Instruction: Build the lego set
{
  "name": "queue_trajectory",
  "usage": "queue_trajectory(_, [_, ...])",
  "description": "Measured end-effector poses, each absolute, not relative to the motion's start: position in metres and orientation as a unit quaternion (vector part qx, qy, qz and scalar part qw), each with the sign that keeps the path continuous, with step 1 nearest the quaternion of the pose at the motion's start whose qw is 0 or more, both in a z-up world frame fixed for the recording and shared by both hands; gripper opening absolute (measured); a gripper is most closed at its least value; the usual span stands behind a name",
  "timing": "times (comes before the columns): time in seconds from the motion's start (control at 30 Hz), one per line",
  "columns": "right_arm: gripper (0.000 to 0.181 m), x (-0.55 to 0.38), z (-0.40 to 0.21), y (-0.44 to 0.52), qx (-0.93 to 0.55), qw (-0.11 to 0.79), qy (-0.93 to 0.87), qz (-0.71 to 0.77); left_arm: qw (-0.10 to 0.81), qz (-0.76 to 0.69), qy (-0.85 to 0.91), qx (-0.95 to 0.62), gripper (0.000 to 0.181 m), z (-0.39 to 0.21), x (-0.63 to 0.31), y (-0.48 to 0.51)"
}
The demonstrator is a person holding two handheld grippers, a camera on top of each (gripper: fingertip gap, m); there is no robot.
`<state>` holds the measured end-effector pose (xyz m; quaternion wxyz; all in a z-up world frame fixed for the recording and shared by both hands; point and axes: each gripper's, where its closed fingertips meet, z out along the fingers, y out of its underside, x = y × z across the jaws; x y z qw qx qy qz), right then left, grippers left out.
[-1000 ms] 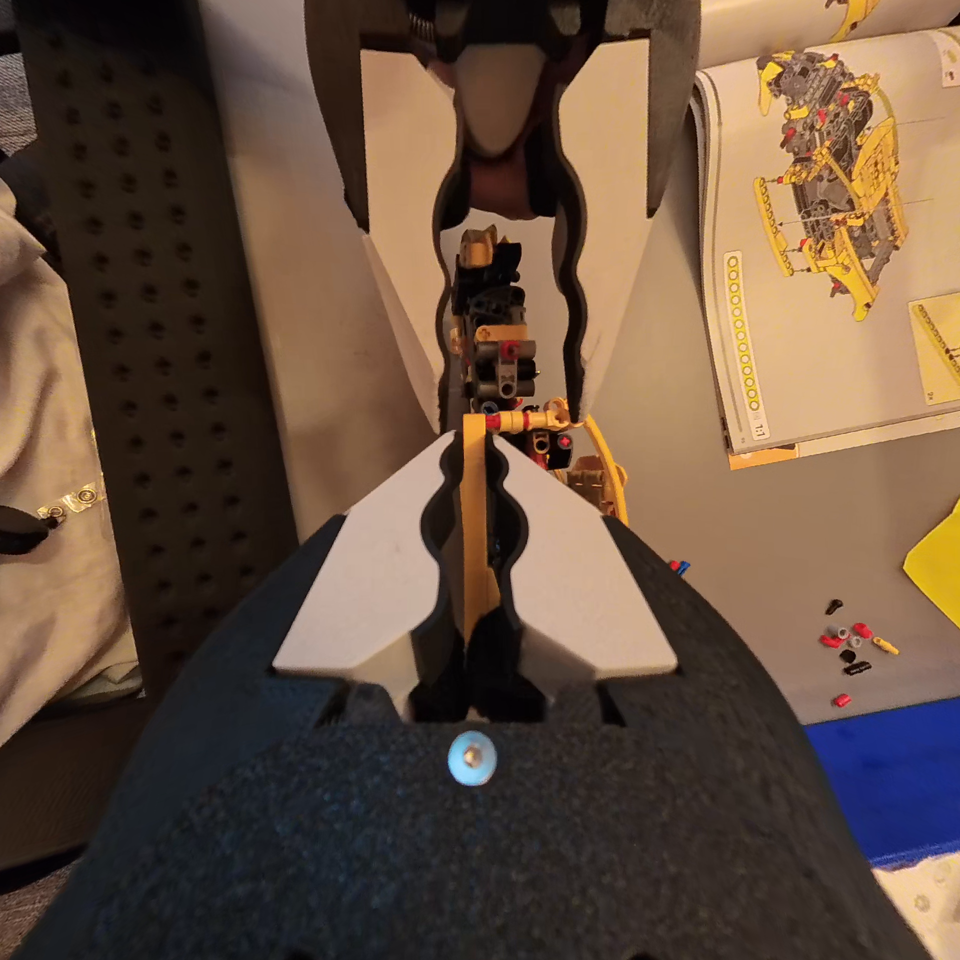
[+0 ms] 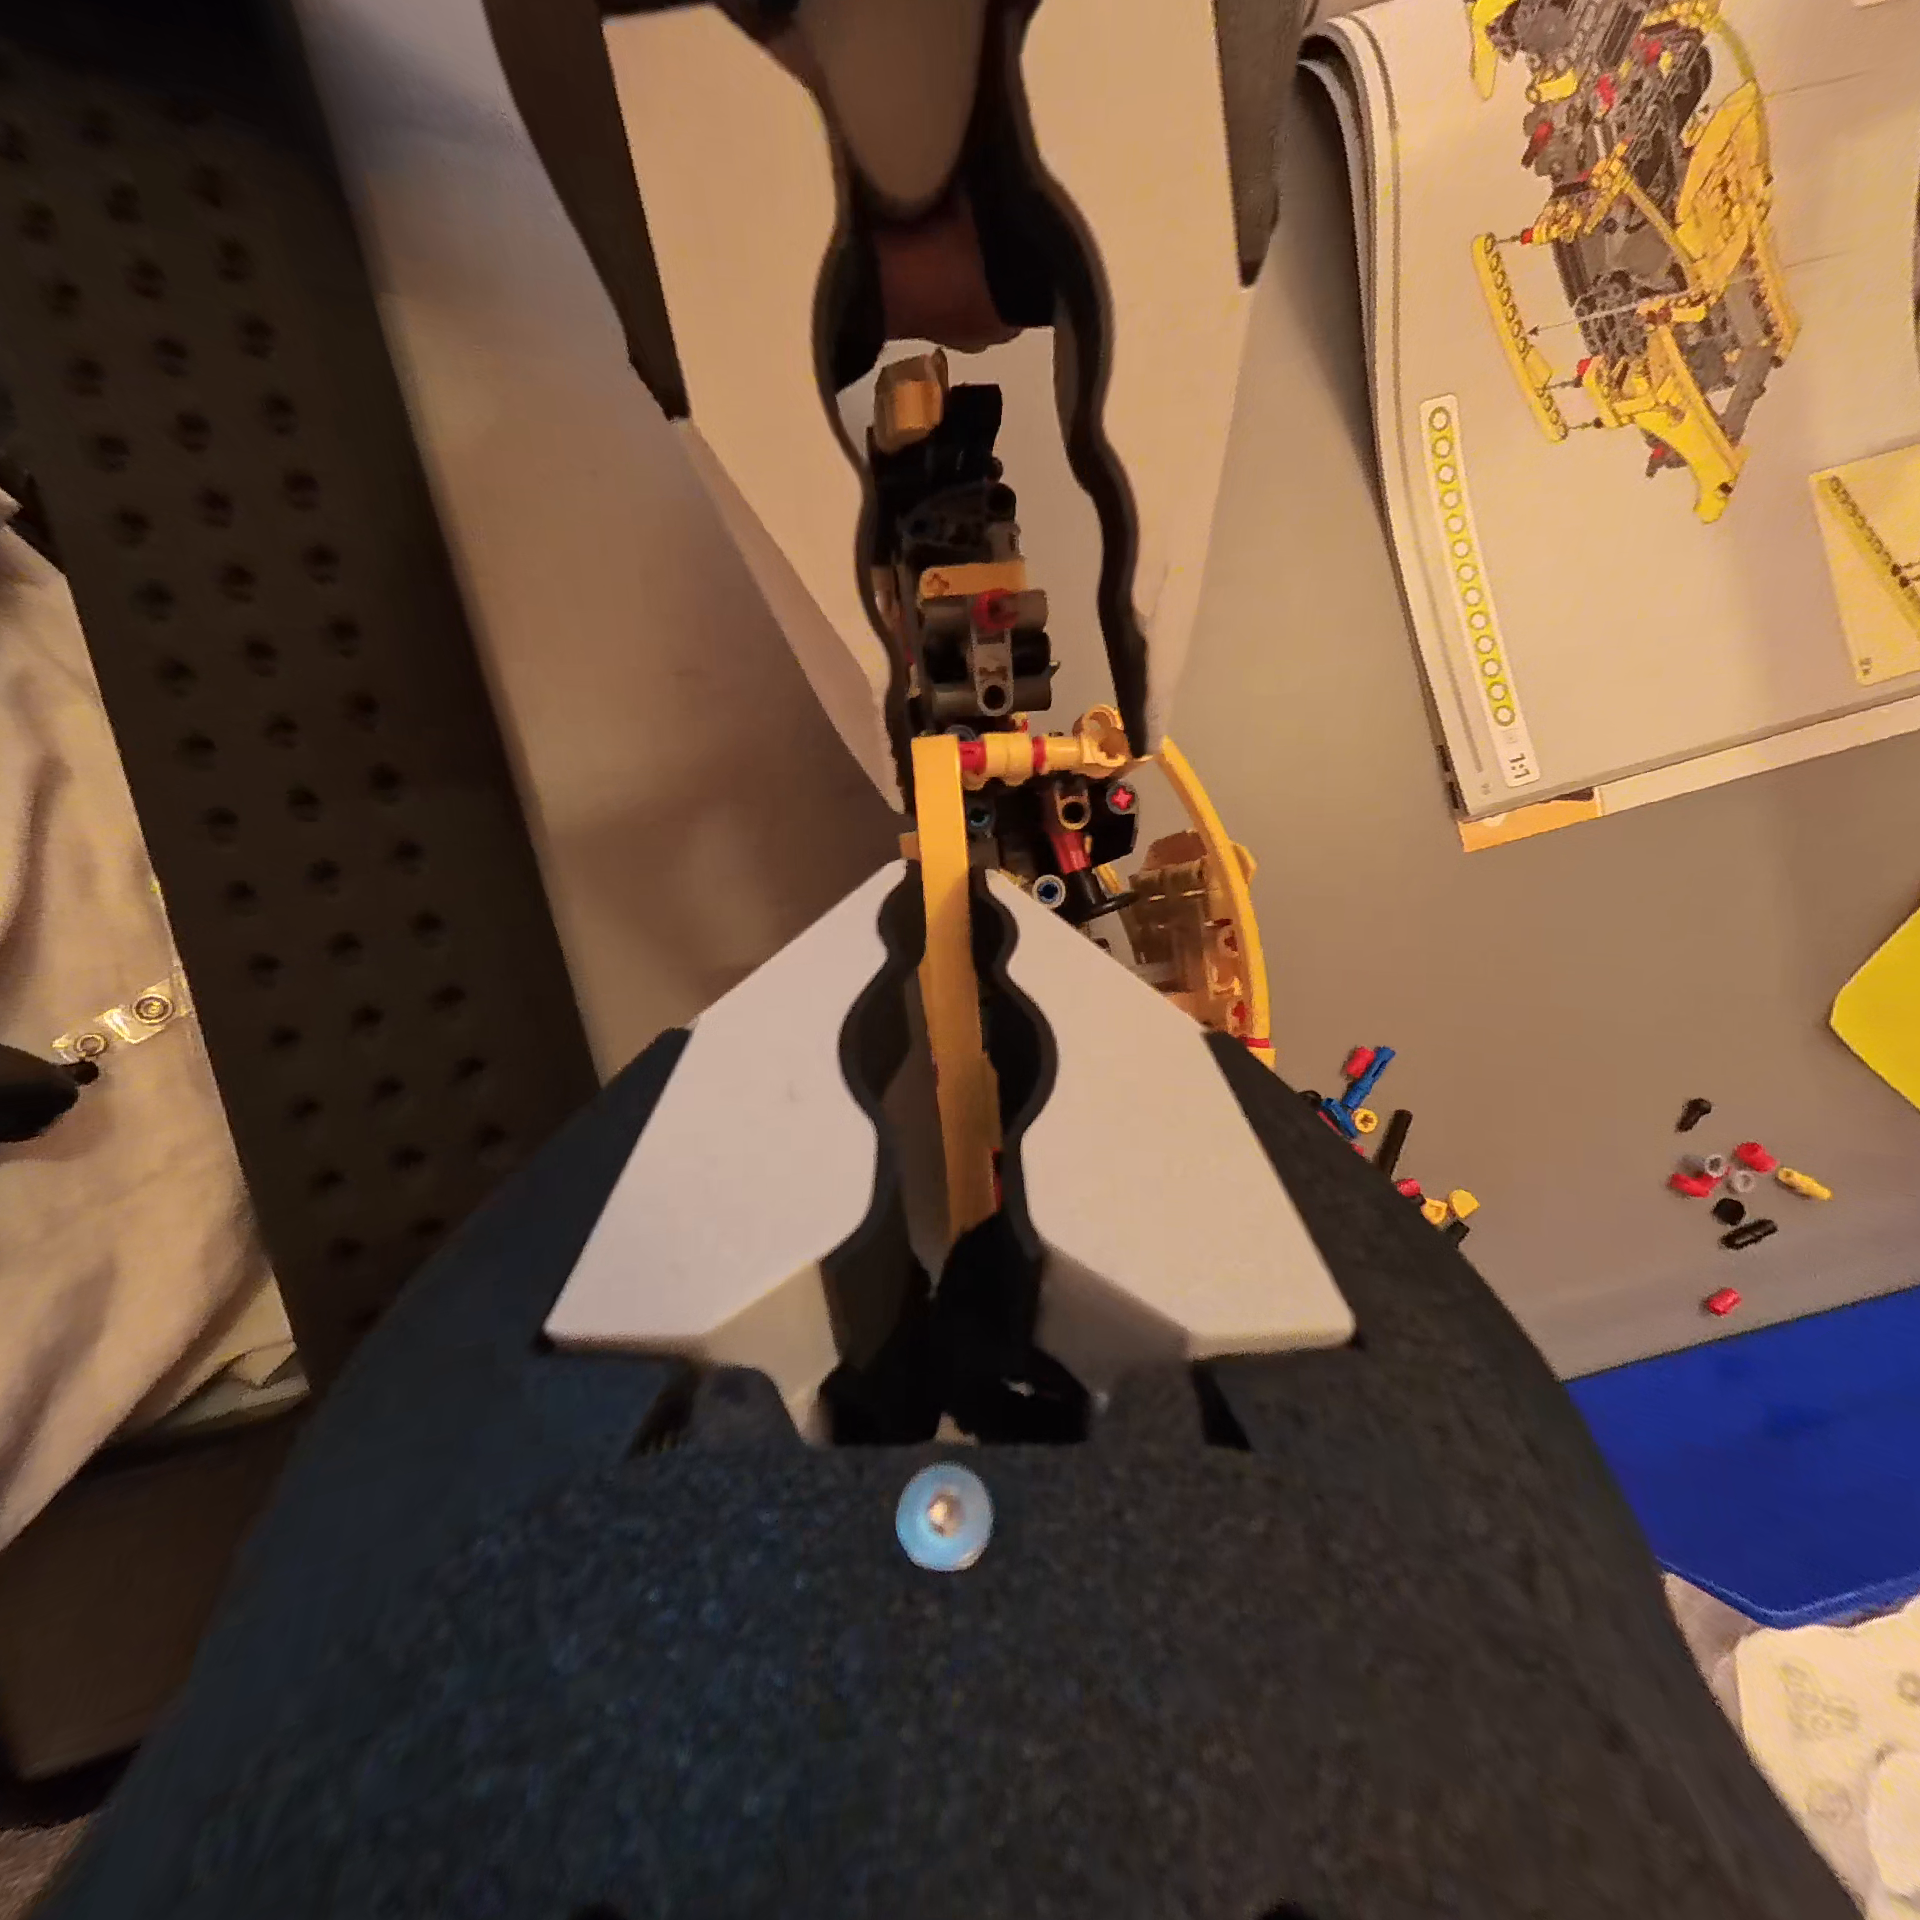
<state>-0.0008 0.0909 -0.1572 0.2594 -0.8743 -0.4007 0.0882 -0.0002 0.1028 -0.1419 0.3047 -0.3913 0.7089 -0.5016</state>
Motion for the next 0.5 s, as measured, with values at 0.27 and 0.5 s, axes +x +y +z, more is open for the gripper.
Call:
queue_trajectory(0.27, [0.007,-0.0014,-0.1574,0.0910,-0.880,0.270,-0.377,0.103,0.296,-0.505,0.708,-0.395,0.038,-0.1409,-0.0005,0.1031])
queue_trajectory(0.5, [0.007,-0.0022,-0.1575,0.0899,-0.878,0.271,-0.376,0.117,0.298,-0.498,0.714,-0.393,0.038,-0.1410,-0.0008,0.1024])
